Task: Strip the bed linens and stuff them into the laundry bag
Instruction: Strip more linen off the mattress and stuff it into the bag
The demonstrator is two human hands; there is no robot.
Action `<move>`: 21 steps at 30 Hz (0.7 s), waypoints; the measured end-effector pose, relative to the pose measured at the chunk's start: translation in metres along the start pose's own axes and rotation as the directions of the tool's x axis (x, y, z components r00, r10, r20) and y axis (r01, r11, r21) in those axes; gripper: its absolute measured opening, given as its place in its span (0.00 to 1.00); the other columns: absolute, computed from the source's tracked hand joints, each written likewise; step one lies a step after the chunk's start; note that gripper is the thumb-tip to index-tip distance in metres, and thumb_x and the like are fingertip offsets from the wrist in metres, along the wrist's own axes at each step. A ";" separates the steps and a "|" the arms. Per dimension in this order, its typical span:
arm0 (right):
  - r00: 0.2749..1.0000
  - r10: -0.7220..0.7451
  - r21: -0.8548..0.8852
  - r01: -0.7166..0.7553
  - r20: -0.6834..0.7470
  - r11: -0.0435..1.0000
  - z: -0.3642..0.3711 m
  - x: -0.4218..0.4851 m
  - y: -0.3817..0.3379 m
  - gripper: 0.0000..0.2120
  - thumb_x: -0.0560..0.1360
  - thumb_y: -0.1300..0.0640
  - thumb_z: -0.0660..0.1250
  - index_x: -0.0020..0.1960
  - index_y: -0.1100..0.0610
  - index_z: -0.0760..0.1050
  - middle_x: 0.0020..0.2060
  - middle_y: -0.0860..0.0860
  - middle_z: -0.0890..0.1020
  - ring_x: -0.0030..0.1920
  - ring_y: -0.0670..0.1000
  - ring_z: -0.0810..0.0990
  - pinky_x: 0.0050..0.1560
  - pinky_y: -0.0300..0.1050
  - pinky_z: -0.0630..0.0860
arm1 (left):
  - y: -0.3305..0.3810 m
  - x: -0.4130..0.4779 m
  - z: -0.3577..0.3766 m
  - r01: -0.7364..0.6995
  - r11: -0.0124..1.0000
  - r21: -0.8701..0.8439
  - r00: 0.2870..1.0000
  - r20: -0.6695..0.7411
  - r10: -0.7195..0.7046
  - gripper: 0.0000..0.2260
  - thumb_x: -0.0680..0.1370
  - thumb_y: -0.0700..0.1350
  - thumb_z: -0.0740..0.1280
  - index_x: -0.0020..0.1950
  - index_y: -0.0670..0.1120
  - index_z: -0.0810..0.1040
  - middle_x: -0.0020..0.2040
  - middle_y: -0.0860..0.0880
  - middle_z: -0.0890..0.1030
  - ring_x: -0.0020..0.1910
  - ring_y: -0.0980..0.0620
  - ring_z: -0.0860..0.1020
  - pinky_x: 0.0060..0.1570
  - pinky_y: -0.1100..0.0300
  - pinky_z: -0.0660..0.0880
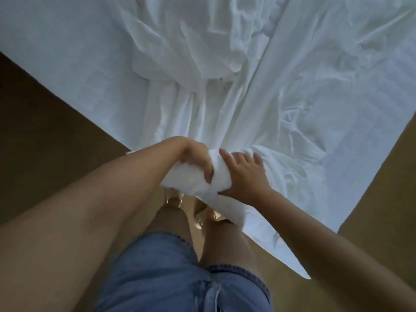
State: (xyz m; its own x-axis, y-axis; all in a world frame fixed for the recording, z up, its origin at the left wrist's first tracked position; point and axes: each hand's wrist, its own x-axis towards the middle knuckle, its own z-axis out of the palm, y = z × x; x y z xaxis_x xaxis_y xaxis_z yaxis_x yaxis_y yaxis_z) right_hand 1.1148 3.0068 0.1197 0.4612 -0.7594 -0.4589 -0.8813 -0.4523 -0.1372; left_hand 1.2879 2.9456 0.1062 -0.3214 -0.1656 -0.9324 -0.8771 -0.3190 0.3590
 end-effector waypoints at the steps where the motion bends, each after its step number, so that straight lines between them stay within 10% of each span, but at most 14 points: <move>1: 0.999 -0.012 -0.001 0.012 0.037 1.000 0.008 0.012 0.004 0.46 0.64 0.33 0.70 0.74 0.51 0.59 0.59 0.54 0.76 0.59 0.60 0.74 0.59 0.57 0.64 | -0.006 0.011 0.000 0.032 0.999 -0.019 0.999 0.009 -0.031 0.22 0.66 0.51 0.76 0.56 0.44 0.78 0.48 0.46 0.83 0.48 0.45 0.81 0.50 0.52 0.78; 4: 0.987 -0.012 0.012 0.010 0.157 1.000 0.035 0.050 0.013 0.38 0.68 0.33 0.66 0.70 0.49 0.59 0.56 0.51 0.79 0.57 0.57 0.77 0.57 0.53 0.66 | -0.018 0.044 0.007 0.013 0.999 -0.038 0.985 -0.171 -0.019 0.26 0.64 0.52 0.76 0.60 0.47 0.76 0.51 0.47 0.81 0.49 0.45 0.80 0.49 0.51 0.78; 7: 0.943 0.095 0.128 -0.142 0.320 0.982 0.055 0.085 0.021 0.36 0.68 0.37 0.70 0.70 0.48 0.62 0.57 0.51 0.80 0.57 0.57 0.78 0.56 0.51 0.68 | -0.022 0.060 0.049 0.048 0.960 0.276 0.773 -0.619 0.140 0.34 0.72 0.53 0.68 0.75 0.47 0.60 0.70 0.44 0.66 0.69 0.42 0.66 0.65 0.47 0.63; 10: 0.902 0.076 0.228 -0.188 0.426 0.955 0.056 0.120 0.028 0.28 0.69 0.45 0.72 0.66 0.51 0.69 0.58 0.52 0.80 0.58 0.56 0.78 0.52 0.44 0.69 | -0.039 0.076 0.100 0.144 0.771 0.620 0.710 -0.608 0.355 0.42 0.71 0.54 0.65 0.77 0.42 0.47 0.77 0.39 0.52 0.76 0.40 0.53 0.71 0.39 0.51; 13: 0.827 0.030 0.313 -0.245 0.562 0.918 0.052 0.135 0.038 0.21 0.70 0.51 0.73 0.60 0.54 0.76 0.54 0.53 0.81 0.54 0.53 0.78 0.50 0.41 0.69 | -0.063 0.106 0.110 0.226 0.686 0.692 0.526 -0.679 0.512 0.31 0.72 0.48 0.56 0.75 0.45 0.54 0.73 0.39 0.60 0.72 0.41 0.62 0.64 0.37 0.62; 18: 0.584 0.006 0.481 -0.674 0.811 0.560 0.069 0.120 0.058 0.16 0.66 0.58 0.76 0.53 0.55 0.79 0.46 0.53 0.83 0.49 0.54 0.82 0.49 0.44 0.77 | -0.059 0.131 0.068 -0.005 0.633 0.774 0.563 -0.521 0.641 0.44 0.63 0.48 0.73 0.76 0.50 0.57 0.55 0.38 0.79 0.51 0.39 0.79 0.51 0.45 0.73; 21: 0.807 0.198 0.525 -0.526 0.557 0.669 0.080 0.109 0.051 0.21 0.69 0.52 0.73 0.59 0.54 0.74 0.51 0.52 0.79 0.56 0.54 0.77 0.49 0.44 0.72 | -0.051 0.127 0.050 -0.089 0.687 0.721 0.739 -0.415 0.531 0.37 0.71 0.51 0.68 0.78 0.53 0.56 0.55 0.42 0.79 0.51 0.42 0.78 0.49 0.52 0.70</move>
State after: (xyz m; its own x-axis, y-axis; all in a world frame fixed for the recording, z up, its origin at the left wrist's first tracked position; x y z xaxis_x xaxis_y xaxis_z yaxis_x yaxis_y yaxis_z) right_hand 1.1119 2.9388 -0.0073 0.1401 -0.4419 -0.8861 -0.8864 0.3428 -0.3111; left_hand 1.2740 2.9871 -0.0325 -0.5550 -0.6787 -0.4810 -0.8315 0.4685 0.2984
